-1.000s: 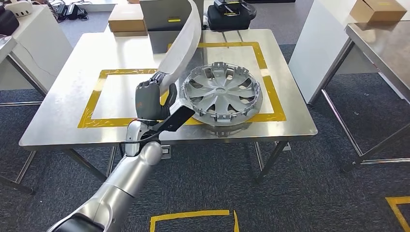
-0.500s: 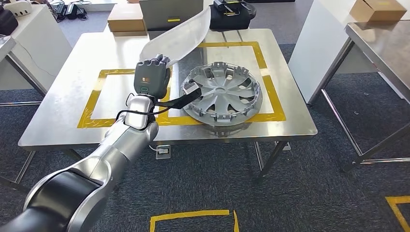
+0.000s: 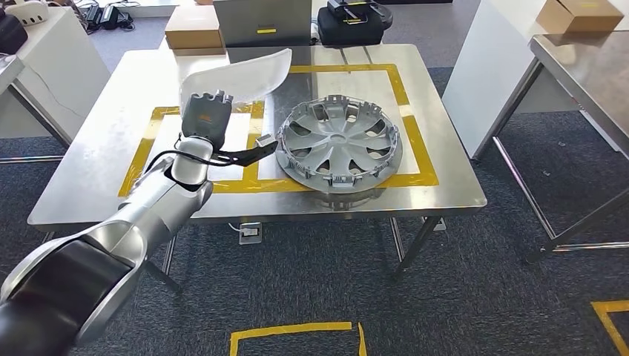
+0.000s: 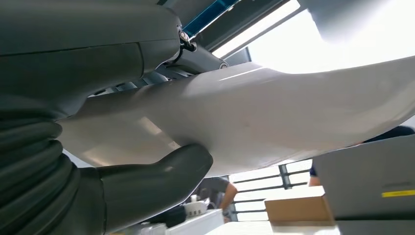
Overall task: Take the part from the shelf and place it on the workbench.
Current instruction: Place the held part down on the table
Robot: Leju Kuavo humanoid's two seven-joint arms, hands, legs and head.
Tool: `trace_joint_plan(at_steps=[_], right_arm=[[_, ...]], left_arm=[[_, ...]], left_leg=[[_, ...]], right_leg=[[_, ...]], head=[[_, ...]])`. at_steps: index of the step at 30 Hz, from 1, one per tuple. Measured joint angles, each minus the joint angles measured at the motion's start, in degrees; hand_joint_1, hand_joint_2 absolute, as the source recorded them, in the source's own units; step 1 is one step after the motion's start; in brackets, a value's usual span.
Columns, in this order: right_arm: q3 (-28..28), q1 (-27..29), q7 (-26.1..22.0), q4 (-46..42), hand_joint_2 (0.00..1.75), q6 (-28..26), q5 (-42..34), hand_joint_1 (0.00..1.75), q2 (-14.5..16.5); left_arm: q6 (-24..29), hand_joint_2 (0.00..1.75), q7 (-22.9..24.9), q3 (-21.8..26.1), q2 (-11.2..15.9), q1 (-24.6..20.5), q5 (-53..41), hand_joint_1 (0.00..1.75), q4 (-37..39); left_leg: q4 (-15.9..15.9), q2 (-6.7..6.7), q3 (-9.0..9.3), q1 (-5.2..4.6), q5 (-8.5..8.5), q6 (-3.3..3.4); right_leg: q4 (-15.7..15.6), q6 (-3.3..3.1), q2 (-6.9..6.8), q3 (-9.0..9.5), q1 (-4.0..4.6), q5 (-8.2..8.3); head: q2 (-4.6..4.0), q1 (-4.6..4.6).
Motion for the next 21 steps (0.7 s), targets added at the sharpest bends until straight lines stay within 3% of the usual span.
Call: trace_joint_plan(at_steps=[6, 13, 21], right_arm=[[-0.7, 0.2, -0.2, 0.0, 0.00, 0.5, -0.1, 0.00, 0.2], [-0.8, 0.2, -0.1, 0.0, 0.00, 1.7, 1.2, 0.00, 0.4], [-0.7, 0.2, -2.0, 0.0, 0.00, 1.7, 2.1, 0.00, 0.4]], left_arm=[[-1.7, 1.75, 3.4, 0.2, 3.7, -0.5, 3.3, 1.75, 1.1], [2.6, 1.75, 4.1, 1.2, 7.9, -0.3, 4.5, 1.75, 1.8], [2.9, 1.75, 4.9, 3.0, 10.4, 1.0, 5.9, 1.75, 2.2]], left_leg=[[0.0, 0.01, 0.00, 0.00, 0.00, -0.01], [0.0, -0.01, 0.00, 0.00, 0.01, -0.02], [0.0, -0.01, -0.01, 0.00, 0.01, -0.02]], right_leg=[[0.0, -0.01, 0.01, 0.00, 0.00, 0.00], [0.0, -0.02, 0.00, 0.01, 0.00, -0.01], [0.0, -0.03, -0.01, 0.01, -0.01, -0.02]], head=[[0.00, 0.00], [0.00, -0.01], [0.00, -0.01]])
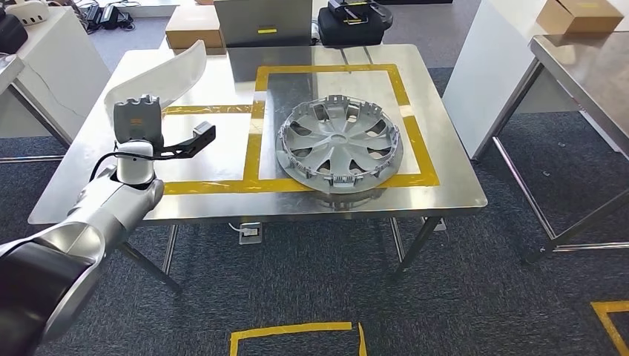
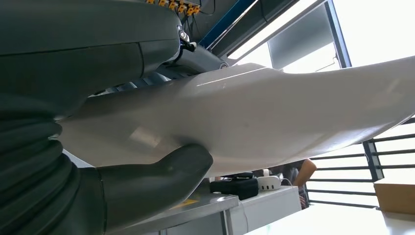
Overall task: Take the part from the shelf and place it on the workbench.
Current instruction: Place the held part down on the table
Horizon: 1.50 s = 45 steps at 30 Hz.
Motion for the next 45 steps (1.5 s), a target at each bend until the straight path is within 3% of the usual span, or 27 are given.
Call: trace_joint_plan(at_steps=[4, 6, 10, 19, 24, 30, 36, 45], right_arm=[[0.1, 0.0, -0.4, 0.0, 0.00, -0.2, 0.4, 0.00, 0.0], [0.1, 0.0, -0.5, 0.0, 0.00, -0.1, 0.6, 0.00, 0.0], [0.1, 0.0, -0.3, 0.0, 0.00, 0.0, 0.7, 0.00, 0.0], [0.1, 0.0, 0.6, 0.0, 0.00, 0.9, 0.6, 0.00, 0.0], [0.1, 0.0, 0.7, 0.0, 0.00, 1.0, -0.1, 0.00, 0.0], [0.1, -0.1, 0.6, 0.0, 0.00, 1.8, -0.4, 0.00, 0.1], [0.1, -0.1, 0.4, 0.0, 0.00, 3.3, 0.2, 0.00, 0.1], [0.1, -0.3, -2.7, 0.0, 0.00, 4.0, -0.9, 0.00, 0.0]], left_arm=[[1.2, 1.75, -0.6, 0.4, 0.7, 0.6, 0.0, 0.00, 0.0], [2.2, 1.75, -0.6, 1.0, 0.9, 0.8, 0.3, 0.00, 0.0], [3.9, 0.00, -0.7, 1.5, 1.3, 1.2, 0.1, 0.00, 0.0], [4.8, 0.00, -2.1, 1.5, 1.4, 1.2, -1.7, 0.00, -0.1], [9.3, 0.00, -5.1, 2.8, 1.5, 1.3, 1.0, 0.00, -0.3], [16.8, 0.00, -14.9, 9.0, 1.4, 4.9, 7.2, 0.00, -3.5], [17.2, 0.00, -21.2, 17.4, 1.4, 11.9, 3.4, 0.00, -11.8], [17.3, 0.00, -29.3, 26.5, -0.2, 13.7, 2.8, 0.00, -17.2]], left_leg=[[0.0, -0.01, 0.00, 0.00, 0.00, 0.00], [0.0, 0.00, 0.00, 0.00, 0.00, 0.00], [0.0, 0.00, 0.00, 0.00, 0.00, 0.00], [0.0, 0.00, 0.01, 0.00, 0.00, 0.00], [0.0, 0.00, 0.00, 0.00, 0.00, 0.00], [0.0, 0.01, 0.02, -0.01, -0.01, -0.02], [0.0, 0.02, 0.01, 0.01, -0.02, -0.02], [0.2, -0.01, -0.08, -0.21, -0.15, 0.21]], right_leg=[[0.0, 0.00, -0.01, 0.01, 0.00, 0.00], [0.0, 0.00, 0.00, 0.01, 0.00, 0.00], [0.0, 0.00, 0.00, 0.01, 0.00, 0.00], [0.0, -0.01, 0.00, 0.01, -0.01, 0.01], [0.0, -0.01, 0.00, 0.00, -0.01, 0.01], [0.0, -0.01, 0.01, 0.01, -0.03, 0.00], [0.0, -0.03, 0.02, -0.02, -0.04, -0.01], [-0.1, 0.28, 0.00, 0.03, -0.40, 0.09]], head=[[0.00, 0.01], [0.00, 0.01], [0.00, 0.01], [0.00, 0.01], [0.00, 0.01], [0.00, 0.01], [0.00, 0.01], [0.00, 0.00]])
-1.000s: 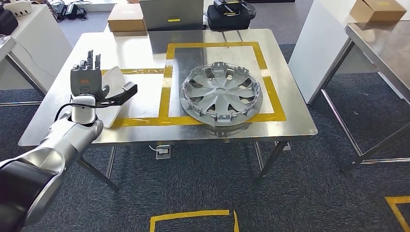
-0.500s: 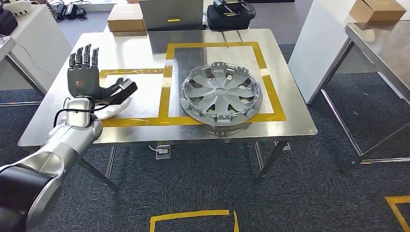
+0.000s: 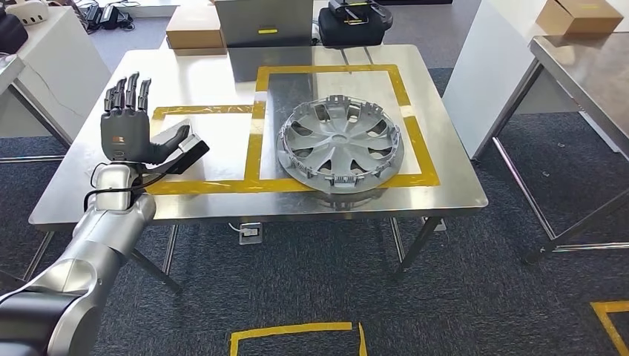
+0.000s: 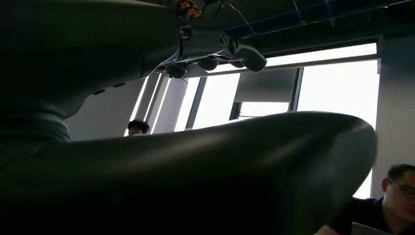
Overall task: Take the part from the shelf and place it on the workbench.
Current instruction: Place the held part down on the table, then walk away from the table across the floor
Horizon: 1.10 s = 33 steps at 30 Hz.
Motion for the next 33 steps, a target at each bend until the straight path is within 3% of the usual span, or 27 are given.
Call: trace_joint_plan(at_steps=[5, 7, 9, 10, 11, 12, 14, 16, 20, 22, 24, 25, 26, 27, 28, 30, 31, 33], right_arm=[[0.0, -0.1, 2.2, 0.0, 0.00, 0.0, 0.0, 0.00, 0.0], [0.0, -0.1, 3.1, 0.0, 0.00, -0.1, 0.0, 0.00, 0.0], [0.0, -0.1, 3.8, 0.0, 0.00, -0.3, 0.0, 0.00, 0.0], [0.0, -0.1, 4.0, 0.0, 0.00, -0.4, 0.0, 0.00, 0.0], [0.0, -0.1, 4.2, 0.0, 0.00, -0.5, -0.1, 0.00, 0.0], [-0.1, -0.1, 4.4, 0.0, 0.00, -0.6, -0.1, 0.00, 0.0], [-0.1, -0.2, 4.6, 0.0, 0.00, -0.7, -0.2, 0.00, 0.0], [-0.1, -0.3, 4.6, 0.0, 0.00, -0.8, -0.2, 0.00, 0.0], [-0.1, -0.3, 4.3, 0.0, 0.00, -0.7, -0.1, 0.00, 0.0], [-0.1, -0.4, 3.8, 0.0, 0.00, -0.3, -0.1, 0.00, 0.0], [-0.1, -0.4, 3.4, 0.0, 0.00, 0.0, -0.1, 0.00, 0.0], [-0.1, -0.4, 3.3, 0.0, 0.00, 0.1, -0.2, 0.00, 0.0], [-0.1, -0.4, 3.2, 0.0, 0.00, 0.1, -0.2, 0.00, 0.0], [-0.1, -0.4, 3.0, 0.0, 0.00, 0.1, -0.3, 0.00, 0.0], [-0.1, -0.4, 2.9, 0.0, 0.00, 0.1, -0.4, 0.00, 0.0], [-0.1, -0.4, 2.6, 0.0, 0.00, 0.1, -0.5, 0.00, 0.0], [-0.1, -0.5, 2.6, 0.0, 0.00, 0.1, -0.5, 0.00, 0.0], [-0.1, -0.5, 2.6, 0.0, 0.00, 0.0, -0.6, 0.00, 0.0]], left_arm=[[0.0, 0.00, -0.6, 1.9, -0.9, 0.2, -1.0, 0.00, -1.1], [0.0, 0.00, 0.2, 2.1, -1.3, 0.1, -2.1, 0.00, -1.1], [0.0, 0.00, 0.7, 2.1, -1.7, 0.0, -3.0, 0.00, -0.8], [0.0, 0.00, 0.9, 2.1, -1.9, -0.2, -3.2, 0.00, -0.5], [0.0, 0.00, 1.0, 2.1, -2.0, -0.4, -3.4, 0.00, -0.2], [0.0, 0.00, 1.1, 2.0, -2.1, -0.7, -3.6, 0.00, 0.0], [0.0, 0.00, 1.2, 2.0, -2.3, -1.4, -4.0, 0.00, 0.5], [0.0, 0.00, 1.5, 2.0, -2.4, -2.3, -4.3, 0.00, 1.0], [0.0, 0.00, 1.8, 2.0, -2.4, -3.2, -4.8, 0.00, 1.7], [0.0, 0.00, 1.8, 2.0, -2.2, -3.5, -5.0, 0.00, 2.1], [-0.1, 0.00, 1.8, 2.0, -2.0, -3.8, -5.0, 0.00, 2.5], [-0.1, 0.00, 1.7, 2.0, -1.9, -3.8, -5.0, 0.00, 2.7], [-0.2, 0.00, 1.5, 2.0, -1.9, -3.8, -5.0, 0.00, 2.9], [-0.3, 0.00, 1.4, 2.0, -1.9, -3.8, -4.9, 0.00, 3.0], [-0.4, 0.00, 1.2, 2.0, -1.9, -3.9, -4.8, 0.00, 3.2], [-0.5, 0.00, 1.1, 2.0, -1.9, -4.4, -4.7, 0.00, 3.3], [-0.5, 0.00, 1.2, 2.0, -1.9, -4.6, -4.7, 0.00, 3.4], [-0.7, 0.00, 1.5, 2.0, -1.8, -4.8, -4.8, 0.00, 3.6]], left_leg=[[-0.4, 0.19, 0.06, 0.17, 0.51, 0.82], [-0.8, 0.41, -0.02, 0.50, 0.93, 1.19], [-0.7, 0.53, -0.38, 0.52, 1.11, 1.29], [-0.7, 0.58, -0.57, 0.52, 1.18, 1.24], [-0.6, 0.61, -0.76, 0.53, 1.27, 1.15], [-0.5, 0.63, -0.94, 0.53, 1.37, 1.02], [-0.2, 0.64, -1.25, 0.52, 1.61, 0.66], [-0.1, 0.69, -1.46, 0.48, 2.01, 0.04], [-0.1, 0.69, -2.01, 0.68, 2.55, -1.54], [3.1, 0.47, -3.33, 0.84, -0.65, -2.21], [10.1, 0.33, -5.50, 1.12, -5.73, -2.79], [13.3, 0.32, -6.21, 1.26, -7.31, -3.04], [15.0, 0.32, -6.15, 1.41, -7.72, -3.24], [14.6, 0.31, -5.08, 1.56, -7.00, -3.40], [12.2, 0.31, -3.01, 1.73, -5.57, -3.54], [4.5, 0.12, 2.14, 1.92, -4.01, -3.65], [1.8, -0.05, 3.78, 1.87, -3.90, -3.46], [0.2, -0.32, 4.51, 1.56, -4.02, -2.61]], right_leg=[[0.5, 0.74, 0.05, -0.14, -0.09, -0.40], [4.6, 1.11, 0.05, -1.86, -0.06, -3.33], [11.9, 1.36, 0.03, -5.06, -0.13, -7.13], [14.7, 1.40, 0.03, -6.25, -0.16, -8.04], [15.7, 1.38, 0.02, -6.57, -0.17, -7.84], [14.4, 1.26, 0.01, -5.74, -0.17, -6.56], [7.0, 0.70, -0.07, -1.69, -0.07, -3.23], [1.4, -0.03, -0.16, 1.15, 0.30, -1.30], [0.0, -1.57, -0.08, 0.83, 0.45, -0.05], [-0.4, -2.31, -0.12, 0.06, 0.18, 1.04], [-0.4, -2.59, -0.12, -1.18, 0.13, 2.00], [-0.4, -2.57, -0.11, -1.84, 0.12, 2.47], [-0.3, -2.48, -0.10, -2.46, 0.09, 2.94], [-0.2, -2.32, -0.09, -3.09, 0.02, 3.38], [0.0, -2.11, -0.08, -3.69, -0.08, 3.78], [0.6, -1.48, -0.04, -4.83, -0.20, 4.46], [0.7, -1.11, -0.02, -5.19, -0.17, 4.79], [0.7, -0.34, 0.07, -5.57, -0.06, 5.63]], head=[[0.00, 0.03], [0.00, 0.15], [0.00, 0.25], [0.00, 0.25], [0.00, 0.26], [0.00, 0.26], [0.00, 0.26], [0.00, 0.19], [0.00, 0.13], [0.00, -0.08], [0.00, -0.32], [0.00, -0.36], [0.00, -0.36], [0.00, -0.37], [0.00, -0.38], [0.00, -0.41], [0.00, -0.41], [0.00, -0.40]])
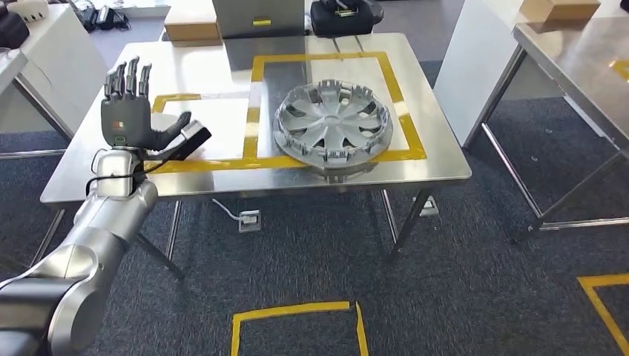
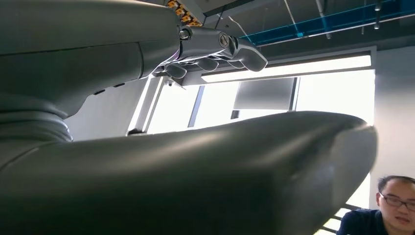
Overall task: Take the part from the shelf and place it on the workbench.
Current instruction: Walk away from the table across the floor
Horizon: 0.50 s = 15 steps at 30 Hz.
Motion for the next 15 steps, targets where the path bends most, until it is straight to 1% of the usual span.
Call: trace_joint_plan(at_steps=[1, 2, 3, 4, 5, 6, 7, 8, 9, 10, 11, 12, 13, 14, 15], right_arm=[[0.0, 0.0, 0.0, 0.0, 0.00, 0.0, 0.0, 0.00, 0.0], [0.0, 0.1, 0.1, 0.0, 0.00, 0.0, 0.0, 0.00, 0.0], [0.0, 0.1, 0.2, 0.0, 0.00, 0.0, 0.0, 0.00, 0.0], [0.0, 0.1, 0.3, 0.0, 0.00, 0.0, 0.1, 0.00, 0.0], [0.0, 0.1, 0.5, 0.0, 0.00, 0.0, 0.1, 0.00, 0.0], [0.0, 0.1, 0.7, 0.0, 0.00, 0.0, 0.1, 0.00, 0.0], [0.0, 0.1, 0.8, 0.0, 0.00, 0.0, 0.2, 0.00, 0.0], [0.0, 0.1, 0.9, 0.0, 0.00, 0.0, 0.3, 0.00, 0.0], [0.0, 0.1, 1.0, 0.0, 0.00, 0.0, 0.3, 0.00, 0.0], [0.0, 0.1, 1.0, 0.0, 0.00, 0.0, 0.4, 0.00, 0.0], [0.0, 0.0, 1.0, 0.0, 0.00, 0.0, 0.5, 0.00, 0.0], [0.0, -0.1, 1.0, 0.0, 0.00, 0.0, 0.6, 0.00, -0.1], [0.0, -0.2, 1.0, 0.0, 0.00, 0.0, 0.6, 0.00, -0.2], [0.0, -0.3, 0.9, 0.0, 0.00, 0.0, 0.7, 0.00, -0.2], [0.0, -0.3, 0.9, 0.0, 0.00, 0.1, 0.7, 0.00, -0.3]], left_arm=[[-0.1, 0.00, 0.3, 0.0, 0.0, 0.0, -0.1, 0.00, 0.2], [-0.3, 0.00, 0.5, 0.0, 0.0, -0.1, -0.2, 0.00, 0.3], [-0.5, 0.00, 0.8, 0.0, -0.1, -0.2, -0.3, 0.00, 0.5], [-0.6, 0.00, 1.1, 0.0, -0.1, -0.3, -0.4, 0.00, 0.6], [-0.7, 0.00, 1.3, 0.0, -0.1, -0.4, -0.5, 0.00, 0.7], [-0.8, 0.00, 1.6, 0.0, 0.0, -0.4, -0.6, 0.00, 0.9], [-0.9, 0.00, 1.8, 0.0, 0.0, -0.3, -0.7, 0.00, 1.0], [-0.9, 0.00, 2.0, 0.0, 0.2, -0.2, -0.8, 0.00, 1.2], [-1.0, 0.00, 2.1, 0.0, 0.3, 0.0, -0.8, 0.00, 1.4], [-1.0, 0.00, 2.2, 0.0, 0.5, 0.3, -0.8, 0.00, 1.5], [-1.0, 0.00, 2.2, 0.0, 0.7, 0.5, -0.7, 0.00, 1.6], [-0.9, 0.00, 2.2, 0.0, 0.9, 0.7, -0.6, 0.00, 1.7], [-0.7, 0.00, 2.2, 0.0, 1.1, 0.9, -0.4, 0.00, 1.7], [-0.5, 0.00, 2.1, 0.0, 1.3, 1.2, -0.2, 0.00, 1.7], [-0.4, 0.00, 2.1, 0.0, 1.5, 1.4, -0.1, 0.00, 1.8]], left_leg=[[0.0, 0.05, -0.45, -0.02, 0.35, 0.56], [0.0, 0.18, -0.86, 0.00, 0.78, 1.12], [-0.1, 0.30, -1.40, 0.04, 1.35, 1.66], [-0.2, 0.41, -2.04, 0.12, 1.97, 2.12], [-0.2, 0.47, -2.73, 0.13, 2.60, 2.42], [-0.1, 0.49, -3.56, 0.06, 3.24, 2.61], [-0.1, 0.51, -4.40, -0.04, 3.88, 2.71], [-0.1, 0.53, -5.29, -0.17, 4.55, 2.77], [-0.1, 0.54, -6.12, -0.32, 5.19, 2.79], [0.0, 0.55, -6.87, -0.49, 5.80, 2.79], [0.0, 0.55, -7.52, -0.64, 6.39, 2.77], [0.0, 0.56, -8.05, -0.82, 6.93, 2.66], [-0.1, 0.61, -8.36, -0.89, 7.45, 2.46], [-0.2, 0.70, -8.50, -0.84, 7.95, 2.17], [-0.4, 0.81, -8.54, -0.76, 8.48, 1.82]], right_leg=[[-0.1, 0.39, 0.03, -0.10, -0.02, 0.44], [0.0, 0.74, 0.04, -0.38, -0.09, 0.39], [0.8, 1.06, 0.02, -0.93, -0.16, -0.68], [2.6, 1.30, 0.00, -1.75, -0.21, -2.64], [5.6, 1.46, -0.03, -2.87, -0.22, -5.46], [9.4, 1.57, -0.04, -4.04, -0.20, -8.27], [12.9, 1.61, -0.04, -4.86, -0.16, -10.13], [15.4, 1.54, -0.04, -5.02, -0.11, -10.81], [16.0, 1.33, -0.04, -4.18, 0.00, -10.19], [14.6, 0.94, -0.04, -2.30, 0.18, -8.84], [11.5, 0.34, -0.03, 0.52, 0.47, -7.54], [7.3, -0.43, -0.10, 3.76, 0.81, -7.28], [3.8, -0.91, -0.21, 6.30, 1.10, -7.42], [1.1, -1.29, -0.27, 7.96, 1.39, -7.87], [-0.3, -1.51, -0.35, 8.60, 1.56, -8.18]], head=[[0.00, 0.04], [0.00, 0.07], [0.00, 0.15], [0.00, 0.23], [0.00, 0.32], [0.00, 0.40], [0.00, 0.43], [0.00, 0.45], [0.00, 0.46], [0.00, 0.46], [0.00, 0.48], [0.00, 0.47], [0.00, 0.43], [0.00, 0.44], [0.00, 0.45]])
